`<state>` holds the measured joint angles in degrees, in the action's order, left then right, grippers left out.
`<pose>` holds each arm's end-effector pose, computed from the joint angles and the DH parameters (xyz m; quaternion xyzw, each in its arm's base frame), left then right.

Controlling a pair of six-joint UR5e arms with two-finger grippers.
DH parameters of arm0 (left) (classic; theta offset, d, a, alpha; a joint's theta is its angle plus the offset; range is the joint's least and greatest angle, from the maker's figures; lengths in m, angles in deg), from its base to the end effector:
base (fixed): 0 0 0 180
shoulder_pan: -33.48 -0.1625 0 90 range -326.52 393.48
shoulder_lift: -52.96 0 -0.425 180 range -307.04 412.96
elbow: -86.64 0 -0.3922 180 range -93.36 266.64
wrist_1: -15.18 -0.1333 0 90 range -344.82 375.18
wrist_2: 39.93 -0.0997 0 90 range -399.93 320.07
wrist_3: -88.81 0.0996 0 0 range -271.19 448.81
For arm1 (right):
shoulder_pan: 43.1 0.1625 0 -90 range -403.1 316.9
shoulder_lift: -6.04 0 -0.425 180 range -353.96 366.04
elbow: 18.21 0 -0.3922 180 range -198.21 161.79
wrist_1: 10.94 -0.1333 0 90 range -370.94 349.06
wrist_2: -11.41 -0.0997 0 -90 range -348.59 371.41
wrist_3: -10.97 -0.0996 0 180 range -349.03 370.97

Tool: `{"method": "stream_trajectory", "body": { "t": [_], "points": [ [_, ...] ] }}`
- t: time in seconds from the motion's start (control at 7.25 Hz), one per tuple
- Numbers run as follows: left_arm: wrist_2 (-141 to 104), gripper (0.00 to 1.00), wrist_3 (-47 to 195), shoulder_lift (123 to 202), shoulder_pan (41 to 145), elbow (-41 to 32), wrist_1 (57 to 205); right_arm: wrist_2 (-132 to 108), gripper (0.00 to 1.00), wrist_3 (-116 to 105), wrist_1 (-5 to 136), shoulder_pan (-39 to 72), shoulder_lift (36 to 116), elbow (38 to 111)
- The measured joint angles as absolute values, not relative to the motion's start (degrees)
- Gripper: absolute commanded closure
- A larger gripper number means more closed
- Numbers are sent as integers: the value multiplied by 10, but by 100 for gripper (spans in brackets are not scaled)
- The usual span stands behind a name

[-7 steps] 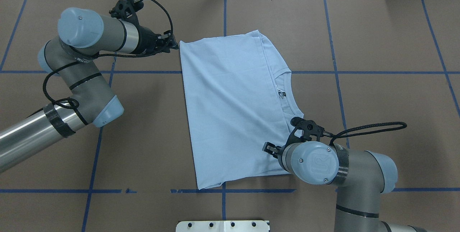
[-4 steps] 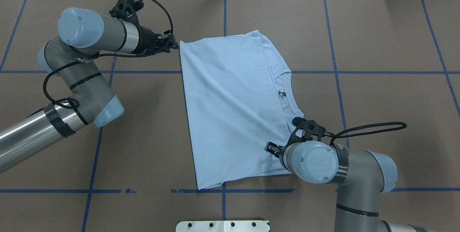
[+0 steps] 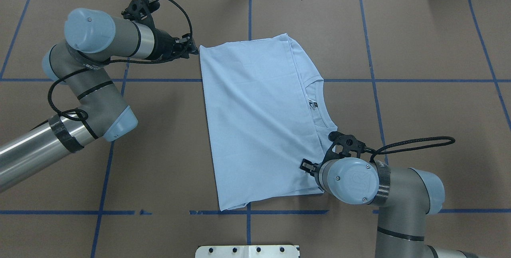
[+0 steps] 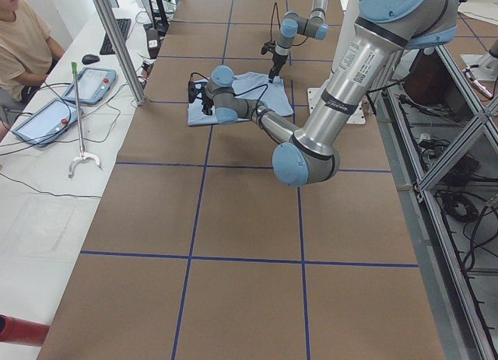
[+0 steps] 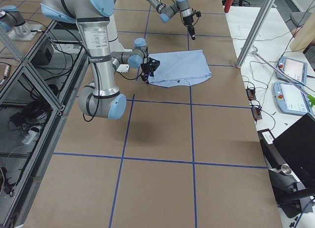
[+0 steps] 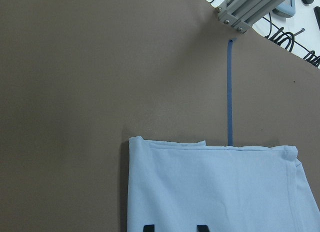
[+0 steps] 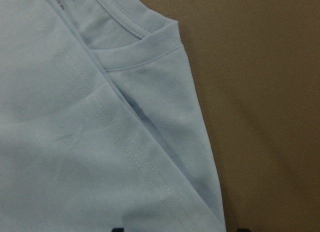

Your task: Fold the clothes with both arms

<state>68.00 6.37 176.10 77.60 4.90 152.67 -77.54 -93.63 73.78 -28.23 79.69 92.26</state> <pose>0.4373 -0.5670 0.2870 0.1410 0.5797 -0.1627 0.7859 -0.5204 -0.2780 0.3423 0.0094 -0.3591 0.2405 0.9017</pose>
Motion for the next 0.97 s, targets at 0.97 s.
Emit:
{"method": "stream_trajectory", "body": {
  "t": [0.97],
  "points": [
    [681,61,63,1761,776,46,1526,-781,100,-935,738,-285,792,930]
  ]
}}
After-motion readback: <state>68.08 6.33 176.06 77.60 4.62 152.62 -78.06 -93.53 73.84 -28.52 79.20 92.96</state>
